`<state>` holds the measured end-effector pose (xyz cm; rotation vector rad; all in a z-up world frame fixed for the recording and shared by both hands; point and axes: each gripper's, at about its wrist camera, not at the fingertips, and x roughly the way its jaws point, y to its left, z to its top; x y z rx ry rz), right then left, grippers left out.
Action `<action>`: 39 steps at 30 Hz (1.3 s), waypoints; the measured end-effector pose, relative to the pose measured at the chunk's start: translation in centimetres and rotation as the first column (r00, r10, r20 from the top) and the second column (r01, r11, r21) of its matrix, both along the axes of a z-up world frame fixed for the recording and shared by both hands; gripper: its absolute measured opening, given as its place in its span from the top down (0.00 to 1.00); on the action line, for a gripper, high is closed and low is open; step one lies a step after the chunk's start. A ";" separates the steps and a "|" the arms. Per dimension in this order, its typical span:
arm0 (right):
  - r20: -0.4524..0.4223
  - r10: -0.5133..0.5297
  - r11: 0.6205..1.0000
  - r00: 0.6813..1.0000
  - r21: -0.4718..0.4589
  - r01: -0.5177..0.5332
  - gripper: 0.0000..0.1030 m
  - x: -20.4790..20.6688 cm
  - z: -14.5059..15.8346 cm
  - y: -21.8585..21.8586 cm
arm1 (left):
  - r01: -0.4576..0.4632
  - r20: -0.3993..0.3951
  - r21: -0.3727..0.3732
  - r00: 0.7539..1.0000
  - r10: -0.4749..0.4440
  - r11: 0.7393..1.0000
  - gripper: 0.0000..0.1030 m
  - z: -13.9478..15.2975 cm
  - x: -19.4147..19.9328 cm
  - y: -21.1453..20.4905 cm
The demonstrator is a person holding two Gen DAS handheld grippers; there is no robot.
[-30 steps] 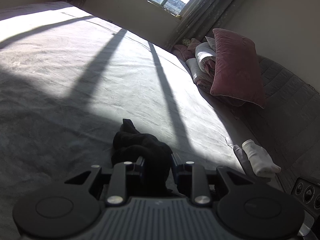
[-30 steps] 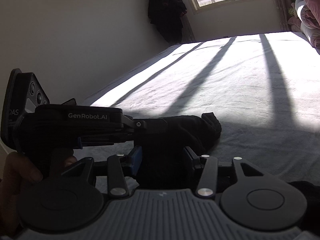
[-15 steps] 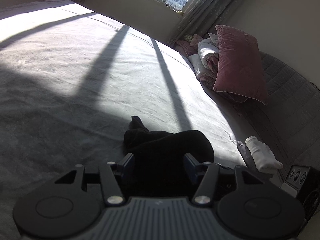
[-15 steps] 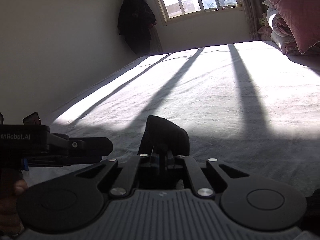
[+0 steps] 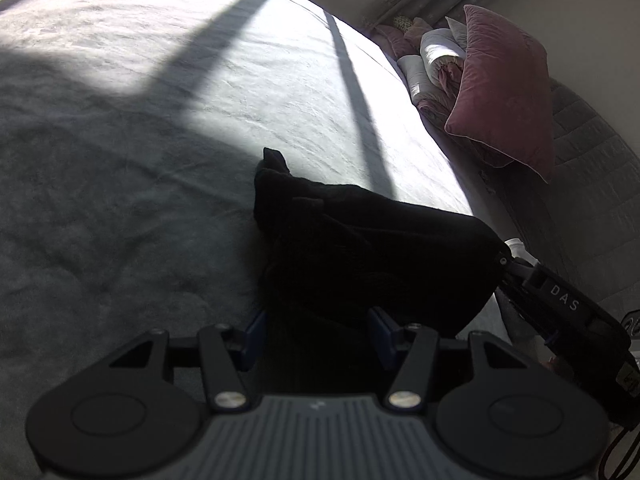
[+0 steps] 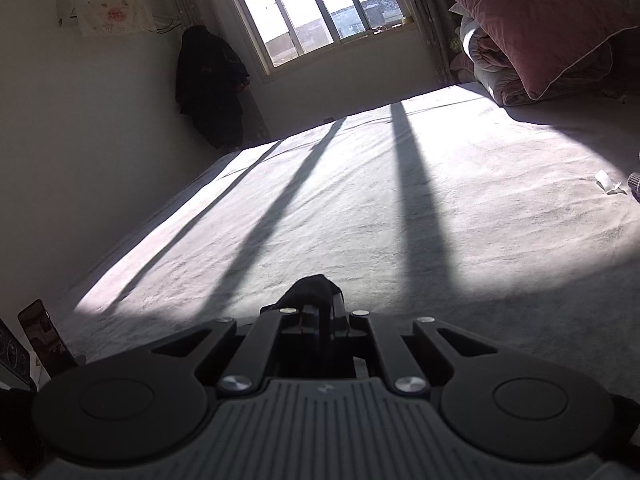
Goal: Fold clothes
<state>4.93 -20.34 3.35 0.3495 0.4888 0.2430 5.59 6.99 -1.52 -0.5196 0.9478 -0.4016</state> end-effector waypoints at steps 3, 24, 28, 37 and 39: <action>0.006 0.005 1.000 1.000 0.002 -0.005 0.95 -0.1 0.2 -0.1 | 0.005 -0.024 0.016 1.000 -0.004 1.000 0.48 -0.4 0.1 -0.8; 0.022 0.008 1.000 1.000 0.019 -0.008 0.95 -0.1 0.5 -0.8 | -0.263 0.219 0.271 0.954 0.207 0.926 0.97 3.8 -1.2 3.0; 0.005 0.079 0.997 0.997 0.009 -0.079 0.94 0.0 -0.1 0.6 | -0.302 0.271 0.330 0.938 0.217 0.894 0.97 4.2 -1.0 3.2; -0.076 0.214 0.970 0.974 -0.098 -0.221 0.68 -1.3 -1.3 2.2 | -0.411 0.323 0.381 0.899 0.297 0.828 0.97 4.3 -0.9 4.9; -0.077 0.219 0.967 0.973 -0.114 -0.227 0.54 -1.8 -1.3 1.5 | -0.433 0.340 0.383 0.888 0.311 0.816 0.97 4.3 -0.9 5.2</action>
